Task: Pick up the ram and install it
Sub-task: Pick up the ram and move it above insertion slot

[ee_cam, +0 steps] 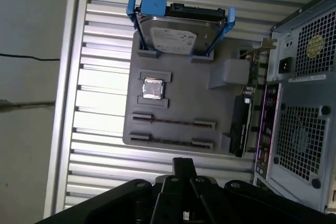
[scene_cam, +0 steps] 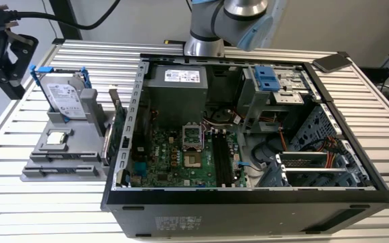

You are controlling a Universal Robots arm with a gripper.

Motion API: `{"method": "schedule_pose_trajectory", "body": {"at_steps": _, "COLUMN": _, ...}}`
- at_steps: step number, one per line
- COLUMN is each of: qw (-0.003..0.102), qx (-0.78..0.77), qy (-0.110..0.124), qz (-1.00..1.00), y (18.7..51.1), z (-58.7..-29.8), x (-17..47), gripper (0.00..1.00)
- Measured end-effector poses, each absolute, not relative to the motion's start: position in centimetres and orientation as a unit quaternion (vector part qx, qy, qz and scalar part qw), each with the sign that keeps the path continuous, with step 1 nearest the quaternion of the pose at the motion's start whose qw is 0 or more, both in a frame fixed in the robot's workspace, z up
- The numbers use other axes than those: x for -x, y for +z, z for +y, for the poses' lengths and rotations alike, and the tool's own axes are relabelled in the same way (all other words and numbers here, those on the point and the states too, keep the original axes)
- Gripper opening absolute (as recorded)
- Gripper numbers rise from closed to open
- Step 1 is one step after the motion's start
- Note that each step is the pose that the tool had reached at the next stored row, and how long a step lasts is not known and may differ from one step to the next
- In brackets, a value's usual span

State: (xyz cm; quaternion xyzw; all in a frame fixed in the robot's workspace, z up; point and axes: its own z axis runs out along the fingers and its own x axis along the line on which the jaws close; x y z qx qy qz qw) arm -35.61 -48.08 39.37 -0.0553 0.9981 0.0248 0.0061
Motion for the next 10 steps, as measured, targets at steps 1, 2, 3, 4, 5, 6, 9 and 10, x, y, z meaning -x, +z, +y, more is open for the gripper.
{"method": "schedule_pose_trajectory", "body": {"at_steps": 1, "qw": 0.006, "qx": 0.059, "qy": 0.025, "qz": 0.998, "y": 39.38, "z": -48.08, "x": 35.61, "gripper": 0.00}}
{"method": "schedule_pose_trajectory", "body": {"at_steps": 2, "qw": 0.006, "qx": 0.064, "qy": 0.025, "qz": 0.998, "y": 39.38, "z": -48.08, "x": 35.61, "gripper": 0.00}}
{"method": "schedule_pose_trajectory", "body": {"at_steps": 3, "qw": 0.006, "qx": 0.069, "qy": 0.025, "qz": 0.997, "y": 39.38, "z": -48.08, "x": 35.62, "gripper": 0.00}}
{"method": "schedule_pose_trajectory", "body": {"at_steps": 4, "qw": 0.006, "qx": 0.074, "qy": 0.025, "qz": 0.997, "y": 39.38, "z": -48.08, "x": 35.62, "gripper": 0.00}}
{"method": "schedule_pose_trajectory", "body": {"at_steps": 5, "qw": 0.005, "qx": 0.079, "qy": 0.025, "qz": 0.997, "y": 39.38, "z": -48.08, "x": 35.62, "gripper": 0.00}}
{"method": "schedule_pose_trajectory", "body": {"at_steps": 6, "qw": 0.005, "qx": 0.084, "qy": 0.025, "qz": 0.996, "y": 39.38, "z": -48.08, "x": 35.62, "gripper": 0.00}}
{"method": "schedule_pose_trajectory", "body": {"at_steps": 9, "qw": 0.005, "qx": 0.100, "qy": 0.025, "qz": 0.995, "y": 39.39, "z": -48.08, "x": 35.62, "gripper": 0.00}}
{"method": "schedule_pose_trajectory", "body": {"at_steps": 10, "qw": 0.005, "qx": 0.106, "qy": 0.025, "qz": 0.994, "y": 39.39, "z": -48.07, "x": 35.63, "gripper": 0.00}}
